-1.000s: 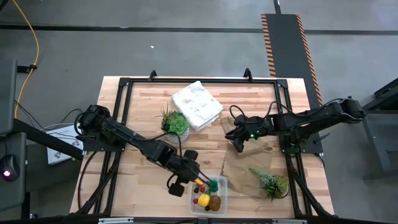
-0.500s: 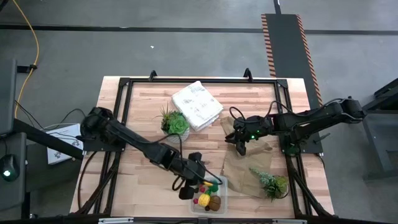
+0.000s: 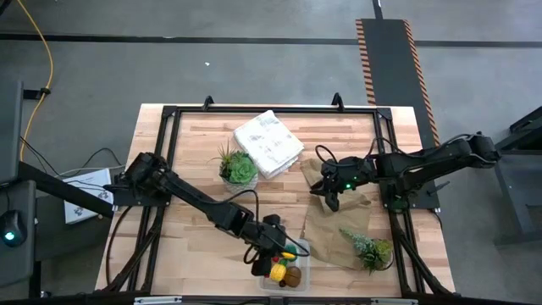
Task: Pick and placing Produce into tupperware
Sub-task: Put the yellow corn into the transparent bin, then return to Home Position
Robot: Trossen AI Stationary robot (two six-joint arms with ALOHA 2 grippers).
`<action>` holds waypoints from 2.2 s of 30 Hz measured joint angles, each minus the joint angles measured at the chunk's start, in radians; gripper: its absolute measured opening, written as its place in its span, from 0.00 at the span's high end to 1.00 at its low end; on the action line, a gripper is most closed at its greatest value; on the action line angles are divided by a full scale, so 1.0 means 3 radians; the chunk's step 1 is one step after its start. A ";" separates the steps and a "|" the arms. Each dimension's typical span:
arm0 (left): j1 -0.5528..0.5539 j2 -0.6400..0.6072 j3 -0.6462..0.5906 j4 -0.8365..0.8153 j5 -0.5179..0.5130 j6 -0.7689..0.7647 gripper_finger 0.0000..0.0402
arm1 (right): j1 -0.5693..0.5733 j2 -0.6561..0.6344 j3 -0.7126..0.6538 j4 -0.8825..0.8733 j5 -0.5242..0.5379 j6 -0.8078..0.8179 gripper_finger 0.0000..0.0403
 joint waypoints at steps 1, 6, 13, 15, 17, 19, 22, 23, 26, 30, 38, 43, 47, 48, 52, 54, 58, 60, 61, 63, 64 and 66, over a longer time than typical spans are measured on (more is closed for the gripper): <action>0.0000 0.0035 0.0009 0.0084 0.0018 -0.0003 0.95 | 0.0000 -0.0025 -0.0002 -0.0057 0.0000 0.0001 0.85; 0.0000 0.0163 0.0014 0.0158 0.0089 -0.0054 0.95 | 0.0000 -0.0074 -0.0004 -0.0086 0.0000 0.0005 0.85; 0.0000 0.0167 0.0011 0.0197 0.0082 -0.0065 0.95 | 0.0000 -0.0094 -0.0003 -0.0146 0.0000 -0.0001 0.85; 0.0000 0.0167 0.0011 0.0200 0.0067 -0.0064 0.95 | 0.0000 -0.0096 -0.0003 -0.0140 0.0000 -0.0003 0.85; 0.0000 0.0167 0.0011 0.0187 0.0067 -0.0063 0.95 | 0.0000 -0.0096 -0.0003 -0.0158 0.0000 -0.0003 0.85; 0.0000 0.0167 0.0010 0.0171 0.0080 -0.0062 0.95 | 0.0000 -0.0096 -0.0003 -0.0156 0.0000 -0.0003 0.85; 0.0000 0.0167 0.0010 0.0158 0.0084 -0.0049 0.95 | 0.0000 -0.0096 -0.0003 -0.0158 0.0000 -0.0003 0.85; 0.0000 0.0167 0.0010 0.0154 0.0084 -0.0037 0.95 | 0.0000 -0.0096 -0.0003 -0.0158 0.0000 -0.0003 0.85; 0.0000 0.0167 0.0010 0.0165 0.0084 -0.0028 0.93 | 0.0000 -0.0096 -0.0003 -0.0155 0.0000 -0.0003 0.85; 0.0000 0.0167 0.0010 0.0175 0.0091 -0.0029 0.86 | 0.0000 -0.0094 -0.0003 -0.0156 -0.0005 0.0008 0.85; 0.0003 0.0167 0.0010 0.0181 0.0097 -0.0121 0.76 | 0.0000 -0.0094 -0.0003 -0.0137 -0.0049 0.0008 0.85; 0.0047 0.0111 0.0006 0.0070 0.0104 -0.0169 0.75 | -0.0001 -0.0153 -0.0003 -0.0008 -0.0218 -0.0025 0.85; 0.0174 -0.0068 0.0008 -0.0109 0.0134 -0.0162 0.75 | -0.0001 -0.0331 -0.0003 0.0005 -0.0248 -0.0073 0.85; 0.0212 -0.0113 0.0008 -0.0149 0.0130 -0.0151 0.75 | -0.0001 -0.0395 -0.0003 0.0001 -0.0248 -0.0080 0.85; 0.0366 -0.0356 0.0008 -0.0188 0.0119 -0.0075 0.75 | -0.0001 -0.0695 -0.0003 0.0003 -0.0246 -0.0066 0.85; 0.0432 -0.0490 0.0010 -0.0195 0.0090 -0.0022 0.75 | -0.0001 -0.0870 -0.0003 0.0001 -0.0245 -0.0057 0.87; 0.0532 -0.0743 0.0010 -0.0317 -0.0094 0.0095 0.76 | -0.0001 -0.1196 -0.0003 -0.0002 -0.0233 -0.0002 0.94; 0.0557 -0.0887 0.0010 -0.0455 -0.0218 0.0179 0.79 | -0.0001 -0.1360 -0.0003 -0.0005 -0.0215 0.0011 0.98; 0.0557 -0.0949 0.0011 -0.0494 -0.0272 0.0225 0.82 | -0.0001 -0.1439 -0.0003 -0.0005 -0.0197 0.0017 0.99; 0.0557 -0.1087 0.0009 -0.0672 -0.0343 0.0306 0.87 | -0.0001 -0.1592 -0.0003 -0.0005 -0.0158 0.0023 0.99; 0.0556 -0.1139 0.0009 -0.0693 -0.0355 0.0343 0.90 | -0.0001 -0.1665 -0.0003 -0.0005 -0.0135 0.0023 0.99; 0.0552 -0.1261 0.0011 -0.0768 -0.0362 0.0407 0.96 | -0.0001 -0.1807 -0.0003 -0.0004 -0.0087 0.0023 0.99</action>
